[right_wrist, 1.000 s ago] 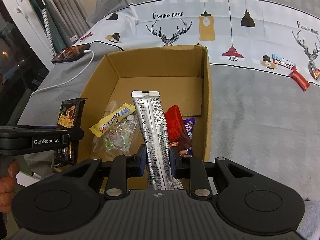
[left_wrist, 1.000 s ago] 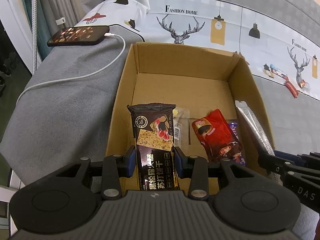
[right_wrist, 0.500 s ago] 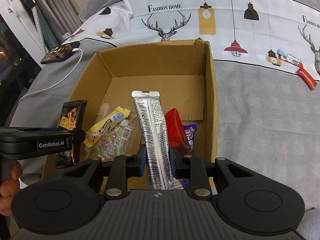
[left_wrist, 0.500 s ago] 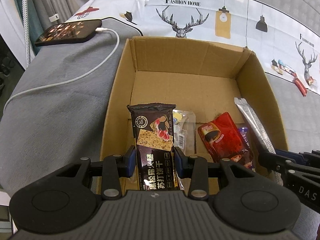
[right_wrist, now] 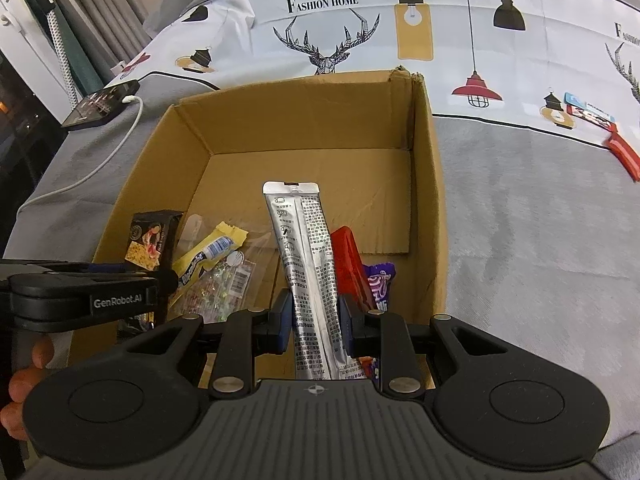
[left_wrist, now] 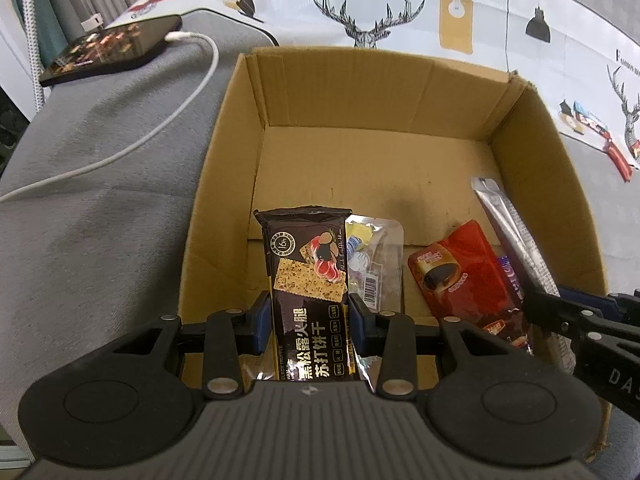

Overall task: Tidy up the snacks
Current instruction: 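Lower the biscuit bar with left tool while right tool lowers silver packet, then release both, then lift both open tools up and away from the box, then grasp the red Nescafe stick with left tool while right tool grasps red square packet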

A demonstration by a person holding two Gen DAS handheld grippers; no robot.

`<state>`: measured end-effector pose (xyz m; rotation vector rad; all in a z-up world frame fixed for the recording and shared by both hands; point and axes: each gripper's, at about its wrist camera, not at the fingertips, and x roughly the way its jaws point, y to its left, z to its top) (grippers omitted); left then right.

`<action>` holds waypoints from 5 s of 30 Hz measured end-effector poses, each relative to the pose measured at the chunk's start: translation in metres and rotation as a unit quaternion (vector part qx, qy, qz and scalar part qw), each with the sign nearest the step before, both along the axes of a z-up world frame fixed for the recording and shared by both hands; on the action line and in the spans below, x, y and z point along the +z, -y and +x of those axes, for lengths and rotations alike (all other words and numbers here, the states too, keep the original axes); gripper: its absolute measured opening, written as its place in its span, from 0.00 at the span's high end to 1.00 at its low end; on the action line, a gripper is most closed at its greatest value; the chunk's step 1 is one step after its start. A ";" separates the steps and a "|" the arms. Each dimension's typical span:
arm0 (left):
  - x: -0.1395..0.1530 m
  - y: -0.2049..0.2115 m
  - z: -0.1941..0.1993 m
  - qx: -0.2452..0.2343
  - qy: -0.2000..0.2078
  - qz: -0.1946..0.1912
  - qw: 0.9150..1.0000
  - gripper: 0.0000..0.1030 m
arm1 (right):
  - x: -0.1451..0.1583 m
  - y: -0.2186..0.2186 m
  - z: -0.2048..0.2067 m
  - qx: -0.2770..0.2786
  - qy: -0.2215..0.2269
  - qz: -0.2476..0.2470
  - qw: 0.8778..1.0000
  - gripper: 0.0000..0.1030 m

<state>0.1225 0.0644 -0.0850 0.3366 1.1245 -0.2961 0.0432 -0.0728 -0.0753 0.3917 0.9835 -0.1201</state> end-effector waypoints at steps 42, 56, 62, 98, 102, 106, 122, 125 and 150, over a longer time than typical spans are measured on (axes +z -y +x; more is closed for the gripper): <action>-0.015 0.006 0.001 -0.025 -0.017 0.019 0.999 0.01 | -0.010 0.009 0.017 -0.027 -0.008 0.008 1.000 0.31; 0.041 -0.047 -0.099 0.008 0.001 -0.017 1.000 0.01 | 0.045 -0.035 -0.089 -0.009 0.061 -0.033 0.998 0.00; 0.059 -0.065 -0.141 0.015 0.030 -0.028 0.999 0.01 | 0.065 -0.051 -0.138 -0.020 0.109 -0.056 0.992 0.00; 0.103 -0.068 -0.235 -0.030 0.119 -0.033 0.992 0.01 | 0.111 -0.079 -0.244 -0.024 0.227 -0.131 0.965 0.00; 0.101 -0.064 -0.235 -0.033 0.117 -0.026 0.992 0.01 | 0.110 -0.079 -0.244 -0.024 0.227 -0.130 0.965 0.00; 0.098 -0.059 -0.233 -0.037 0.114 -0.018 0.993 0.00 | 0.106 -0.076 -0.243 -0.027 0.222 -0.125 0.967 0.00; 0.084 -0.013 -0.212 -0.070 0.092 0.009 0.993 0.01 | 0.084 -0.043 -0.234 -0.058 0.193 -0.098 0.974 0.00; 0.086 0.009 -0.204 -0.086 0.093 0.011 0.992 0.01 | 0.081 -0.027 -0.234 -0.075 0.192 -0.096 0.974 0.00; -0.001 0.378 -0.020 -0.194 0.051 0.060 0.978 0.00 | -0.025 0.313 -0.160 -0.268 0.112 -0.131 0.948 0.00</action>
